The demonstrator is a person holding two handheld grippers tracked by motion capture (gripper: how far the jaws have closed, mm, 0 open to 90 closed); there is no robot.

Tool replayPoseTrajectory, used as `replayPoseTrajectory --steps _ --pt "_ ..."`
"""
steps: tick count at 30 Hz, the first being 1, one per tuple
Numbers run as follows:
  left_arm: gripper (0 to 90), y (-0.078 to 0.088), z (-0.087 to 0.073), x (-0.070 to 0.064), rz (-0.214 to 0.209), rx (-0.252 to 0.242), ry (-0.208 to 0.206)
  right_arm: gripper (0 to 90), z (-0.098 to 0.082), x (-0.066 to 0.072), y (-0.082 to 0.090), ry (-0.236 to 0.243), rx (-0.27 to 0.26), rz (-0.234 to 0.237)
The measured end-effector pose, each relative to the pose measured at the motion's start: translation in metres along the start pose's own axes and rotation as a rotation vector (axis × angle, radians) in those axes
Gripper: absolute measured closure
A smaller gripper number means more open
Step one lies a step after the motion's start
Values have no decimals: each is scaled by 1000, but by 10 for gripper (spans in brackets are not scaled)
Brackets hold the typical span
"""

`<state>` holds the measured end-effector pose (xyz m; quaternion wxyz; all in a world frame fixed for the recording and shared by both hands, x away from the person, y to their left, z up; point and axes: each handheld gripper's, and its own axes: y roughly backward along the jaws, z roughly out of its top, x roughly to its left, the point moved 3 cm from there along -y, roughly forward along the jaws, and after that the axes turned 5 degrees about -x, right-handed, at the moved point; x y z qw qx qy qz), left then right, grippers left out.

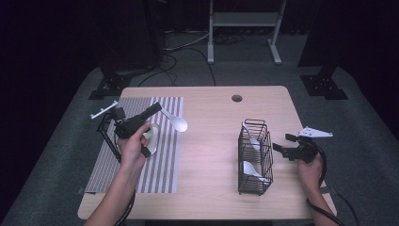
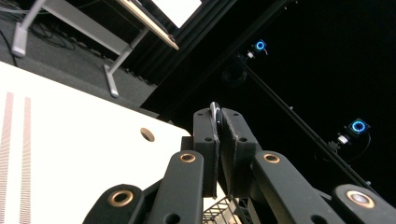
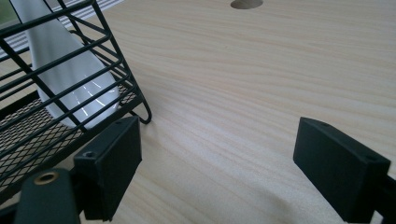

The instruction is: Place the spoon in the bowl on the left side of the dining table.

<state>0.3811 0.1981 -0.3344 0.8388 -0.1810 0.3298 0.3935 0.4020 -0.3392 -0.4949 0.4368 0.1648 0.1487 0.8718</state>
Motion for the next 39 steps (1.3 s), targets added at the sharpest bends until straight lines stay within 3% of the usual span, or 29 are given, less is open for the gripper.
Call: replayPoseTrajectory --steps 10,19,22,23,39 --pt "852 14 5 17 26 -27 14 141 0 -2 0 -20 4 -11" --pt "852 22 9 29 45 -50 31 141 -1 0 -1 16 2 -44" --pt "852 24 9 32 50 -53 33 141 -1 -2 -2 7 8 -118" --pt "852 24 9 33 52 -54 35 141 -1 -3 -2 5 4 -121" --pt "852 33 15 56 89 -87 57 141 -1 -2 -2 10 4 -121"
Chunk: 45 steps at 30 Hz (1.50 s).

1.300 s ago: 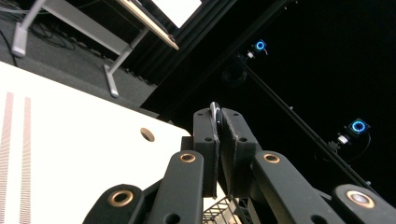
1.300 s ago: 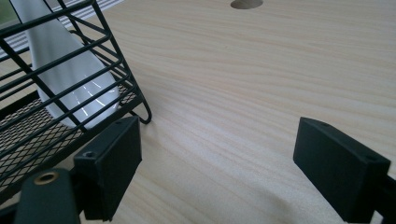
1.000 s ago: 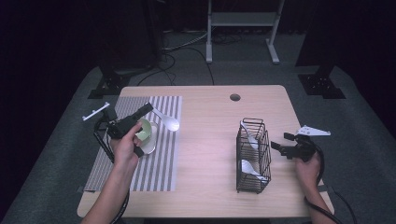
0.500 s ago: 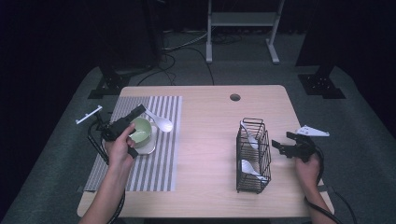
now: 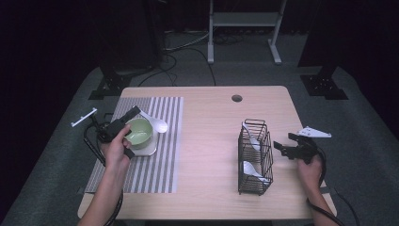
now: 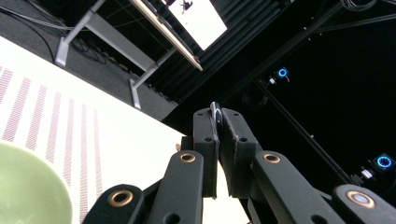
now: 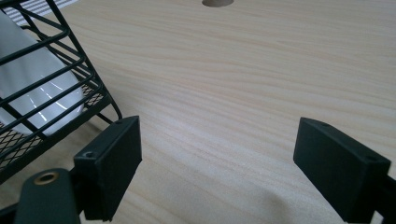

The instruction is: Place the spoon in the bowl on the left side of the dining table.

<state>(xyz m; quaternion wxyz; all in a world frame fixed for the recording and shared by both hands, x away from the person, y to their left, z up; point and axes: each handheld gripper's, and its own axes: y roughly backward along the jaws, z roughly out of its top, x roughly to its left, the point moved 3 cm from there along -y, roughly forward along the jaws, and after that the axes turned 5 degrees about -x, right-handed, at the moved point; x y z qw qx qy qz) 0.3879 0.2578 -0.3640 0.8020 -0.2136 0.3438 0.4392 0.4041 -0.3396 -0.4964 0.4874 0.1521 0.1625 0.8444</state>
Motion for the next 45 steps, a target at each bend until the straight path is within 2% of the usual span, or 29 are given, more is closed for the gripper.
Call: replayPoseTrajectory --steps 8,18,23,30,45 --pt "852 3 1 15 6 -18 24 141 0 0 0 0 2 -5" --pt "852 4 0 27 8 -27 27 141 0 0 -1 -3 5 -7" --pt "852 5 2 30 16 -35 28 141 0 0 -1 -6 5 -6" --pt "852 7 3 31 5 -55 28 141 0 0 -1 -7 5 -7" --pt "852 15 10 38 33 -89 22 141 0 0 -1 -2 6 -7"
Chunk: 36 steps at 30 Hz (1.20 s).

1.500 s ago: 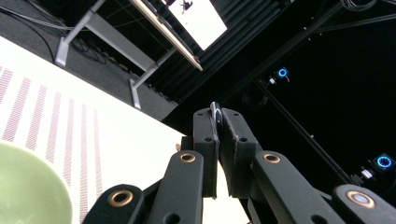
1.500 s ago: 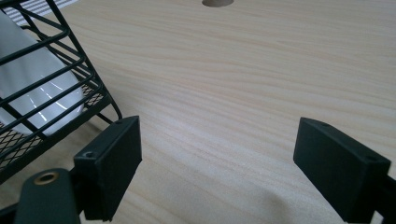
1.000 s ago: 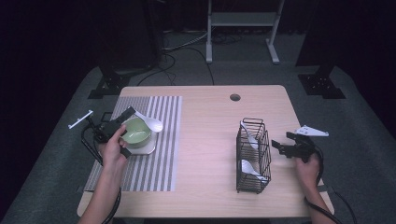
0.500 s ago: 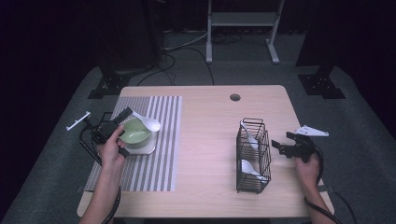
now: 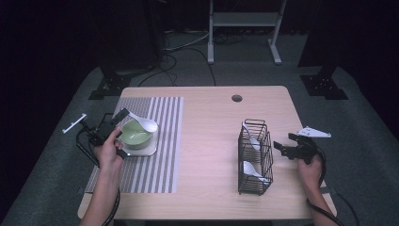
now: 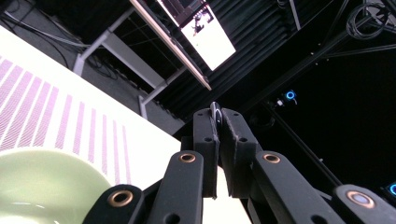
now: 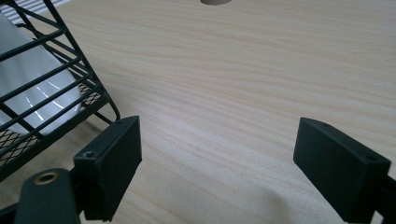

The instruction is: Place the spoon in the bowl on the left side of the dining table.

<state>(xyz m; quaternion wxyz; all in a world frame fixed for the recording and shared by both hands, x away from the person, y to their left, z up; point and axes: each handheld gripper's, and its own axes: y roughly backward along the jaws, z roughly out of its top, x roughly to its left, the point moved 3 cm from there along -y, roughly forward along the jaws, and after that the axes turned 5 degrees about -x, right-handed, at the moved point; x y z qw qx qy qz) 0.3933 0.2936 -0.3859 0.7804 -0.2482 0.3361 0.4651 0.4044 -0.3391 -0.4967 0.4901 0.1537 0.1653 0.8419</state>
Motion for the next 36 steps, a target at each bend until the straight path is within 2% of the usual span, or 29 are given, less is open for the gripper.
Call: replayPoseTrajectory --steps 8,13,31,36 --pt "852 1 1 6 17 -7 9 141 0 0 0 -2 -1 -1" --pt "852 4 5 8 27 -21 3 141 0 0 0 2 -1 -1" --pt "852 15 17 22 60 -67 25 141 0 0 1 6 -2 -2" --pt "852 19 21 27 84 -77 11 141 0 1 1 6 -3 -3"
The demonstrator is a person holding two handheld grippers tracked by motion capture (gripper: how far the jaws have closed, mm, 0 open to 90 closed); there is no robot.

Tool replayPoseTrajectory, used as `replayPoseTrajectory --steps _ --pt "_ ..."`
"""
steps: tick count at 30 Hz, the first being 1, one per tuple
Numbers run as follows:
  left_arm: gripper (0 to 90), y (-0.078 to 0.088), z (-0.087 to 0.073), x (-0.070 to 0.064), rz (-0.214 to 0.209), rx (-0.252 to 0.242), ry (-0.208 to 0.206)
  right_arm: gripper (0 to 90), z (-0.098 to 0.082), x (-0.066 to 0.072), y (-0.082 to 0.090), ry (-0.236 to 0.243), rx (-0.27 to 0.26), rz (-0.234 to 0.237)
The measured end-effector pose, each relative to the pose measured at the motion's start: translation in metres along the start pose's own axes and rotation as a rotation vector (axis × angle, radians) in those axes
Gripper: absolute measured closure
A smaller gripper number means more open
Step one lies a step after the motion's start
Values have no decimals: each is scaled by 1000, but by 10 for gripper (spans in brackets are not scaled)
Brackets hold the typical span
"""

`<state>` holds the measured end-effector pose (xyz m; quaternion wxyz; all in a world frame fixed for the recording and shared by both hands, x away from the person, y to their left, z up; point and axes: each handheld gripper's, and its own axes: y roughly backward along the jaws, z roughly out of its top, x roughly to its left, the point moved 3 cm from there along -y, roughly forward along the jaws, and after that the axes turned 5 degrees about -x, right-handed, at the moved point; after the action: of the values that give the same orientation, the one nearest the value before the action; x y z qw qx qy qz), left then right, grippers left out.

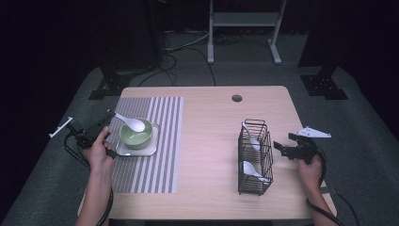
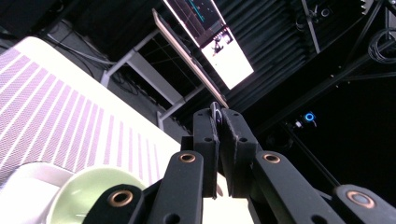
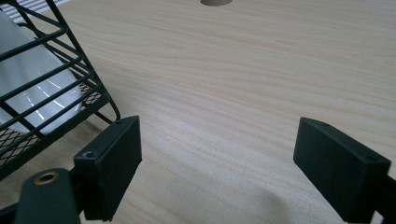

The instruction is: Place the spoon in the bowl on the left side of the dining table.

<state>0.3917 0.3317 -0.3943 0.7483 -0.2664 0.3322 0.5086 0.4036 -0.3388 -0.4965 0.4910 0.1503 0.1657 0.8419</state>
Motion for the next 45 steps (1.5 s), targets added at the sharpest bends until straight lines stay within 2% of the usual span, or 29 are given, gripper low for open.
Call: replayPoseTrajectory --steps 8,11,13,28,32,45 --pt "852 4 3 13 40 -19 14 141 0 0 0 1 0 -1" --pt "852 5 4 16 68 -29 1 141 0 0 0 1 0 -1" --pt "852 6 4 18 72 -30 14 141 0 0 0 1 0 -1" --pt "851 6 1 31 112 -24 13 141 0 0 0 2 -1 -1" --pt "848 6 -1 34 124 -23 24 141 0 0 0 3 -2 -1" --pt "849 4 -6 43 156 -4 18 141 0 0 0 2 0 0"
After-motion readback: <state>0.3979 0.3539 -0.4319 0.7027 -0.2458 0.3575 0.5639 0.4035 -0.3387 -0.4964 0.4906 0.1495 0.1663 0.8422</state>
